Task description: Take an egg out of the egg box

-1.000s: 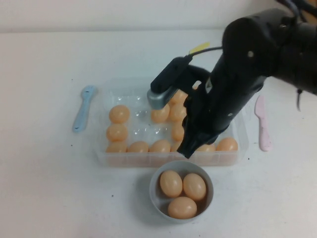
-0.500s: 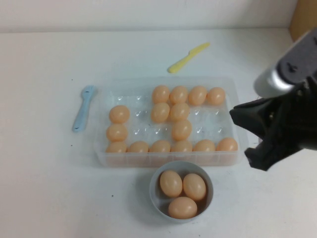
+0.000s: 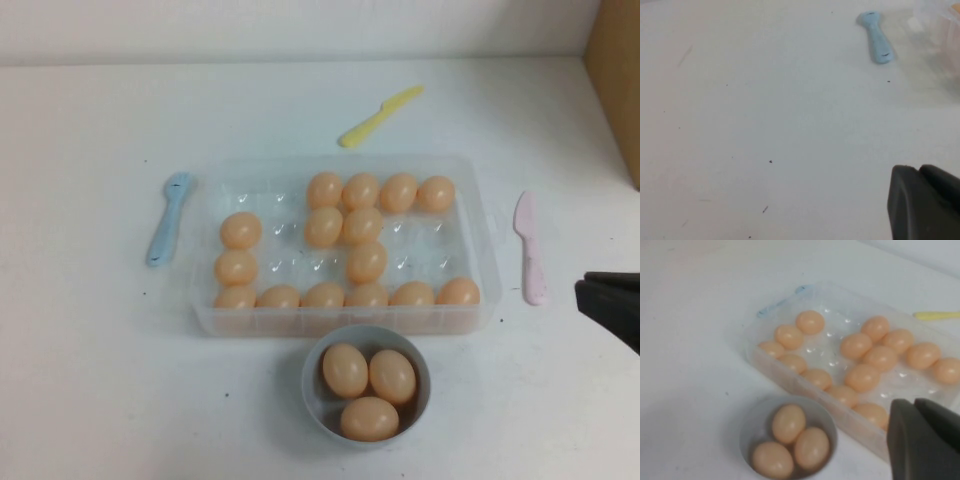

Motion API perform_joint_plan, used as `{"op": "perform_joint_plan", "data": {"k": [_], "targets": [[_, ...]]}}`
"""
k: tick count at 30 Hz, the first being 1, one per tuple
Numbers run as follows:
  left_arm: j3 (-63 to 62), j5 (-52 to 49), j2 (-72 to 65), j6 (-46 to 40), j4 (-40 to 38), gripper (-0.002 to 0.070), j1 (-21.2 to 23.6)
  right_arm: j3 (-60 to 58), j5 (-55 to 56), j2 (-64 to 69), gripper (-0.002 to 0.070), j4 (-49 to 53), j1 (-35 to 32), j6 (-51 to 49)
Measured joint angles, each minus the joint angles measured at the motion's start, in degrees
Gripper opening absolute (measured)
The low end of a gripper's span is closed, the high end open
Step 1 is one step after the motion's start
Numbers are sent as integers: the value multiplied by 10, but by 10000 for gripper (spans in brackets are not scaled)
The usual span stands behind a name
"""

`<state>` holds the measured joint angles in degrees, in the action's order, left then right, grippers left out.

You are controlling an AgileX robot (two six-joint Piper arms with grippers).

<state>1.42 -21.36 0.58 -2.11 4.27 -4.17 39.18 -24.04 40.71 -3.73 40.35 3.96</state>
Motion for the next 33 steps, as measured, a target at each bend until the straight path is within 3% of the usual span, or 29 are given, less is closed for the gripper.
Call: {"op": "perform_joint_plan", "data": {"k": [5,11,22,33], "targets": [[0,0,0,0,0,-5,0,-19,-68,-58,-16,90,0,-55],[0,0,0,0,0,-5,0,-51,-89,-129,-16,115,0,-82],[0,0,0,0,0,-5,0,-182,121,-178,-17,100,0,-85],[0,0,0,0,0,-5,0,-260,159,-205,-17,67,-18,-106]]}}
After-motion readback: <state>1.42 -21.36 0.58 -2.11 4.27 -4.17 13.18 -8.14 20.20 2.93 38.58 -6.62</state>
